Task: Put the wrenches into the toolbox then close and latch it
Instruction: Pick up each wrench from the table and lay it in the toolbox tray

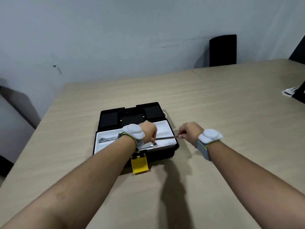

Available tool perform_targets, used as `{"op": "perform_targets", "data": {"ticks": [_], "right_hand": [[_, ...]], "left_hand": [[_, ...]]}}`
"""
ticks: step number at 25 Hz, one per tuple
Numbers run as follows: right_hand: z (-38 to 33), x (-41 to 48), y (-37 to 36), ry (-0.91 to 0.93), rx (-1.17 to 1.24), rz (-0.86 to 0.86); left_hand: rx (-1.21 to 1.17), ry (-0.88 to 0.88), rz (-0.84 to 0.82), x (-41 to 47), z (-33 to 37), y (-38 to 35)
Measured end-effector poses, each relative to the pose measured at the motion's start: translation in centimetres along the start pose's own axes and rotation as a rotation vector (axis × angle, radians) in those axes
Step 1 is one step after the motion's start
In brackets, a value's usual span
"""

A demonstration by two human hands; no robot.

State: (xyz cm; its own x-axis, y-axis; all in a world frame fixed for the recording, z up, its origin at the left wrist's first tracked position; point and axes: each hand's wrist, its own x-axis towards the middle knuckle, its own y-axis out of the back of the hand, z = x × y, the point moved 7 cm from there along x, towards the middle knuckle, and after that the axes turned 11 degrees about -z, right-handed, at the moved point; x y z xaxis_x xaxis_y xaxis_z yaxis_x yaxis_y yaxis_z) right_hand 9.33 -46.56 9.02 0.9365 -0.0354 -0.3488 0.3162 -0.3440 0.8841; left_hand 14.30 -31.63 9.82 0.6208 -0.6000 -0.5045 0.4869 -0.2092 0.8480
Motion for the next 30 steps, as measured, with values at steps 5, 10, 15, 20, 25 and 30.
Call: {"op": "perform_targets", "data": {"ticks": [5, 10, 15, 20, 25, 30], "right_hand": [[-1.1, 4.9, 3.2, 0.011, 0.002, 0.116], [-0.9, 10.4, 0.9, 0.011, -0.086, 0.08], [-0.2, 12.5, -0.6, -0.005, -0.062, 0.042], [-0.3, 13.5, -1.8, 0.0, -0.05, -0.003], [0.0, 14.1, -2.8, -0.028, -0.035, -0.038], [0.2, 14.0, -2.9, -0.009, -0.021, 0.046]], "left_hand": [[-0.155, 0.075, 0.194, 1.9, -5.2, 3.9], [-0.219, 0.181, 0.259, 4.7, -9.4, 1.5], [-0.196, 0.267, 0.246, 6.3, -10.9, 0.3], [-0.143, 0.269, 0.171, 7.5, -11.5, -0.5], [-0.07, 0.243, 0.125, 8.1, -11.2, -0.6], [-0.052, 0.222, 0.131, 8.1, -11.0, -0.5]]}}
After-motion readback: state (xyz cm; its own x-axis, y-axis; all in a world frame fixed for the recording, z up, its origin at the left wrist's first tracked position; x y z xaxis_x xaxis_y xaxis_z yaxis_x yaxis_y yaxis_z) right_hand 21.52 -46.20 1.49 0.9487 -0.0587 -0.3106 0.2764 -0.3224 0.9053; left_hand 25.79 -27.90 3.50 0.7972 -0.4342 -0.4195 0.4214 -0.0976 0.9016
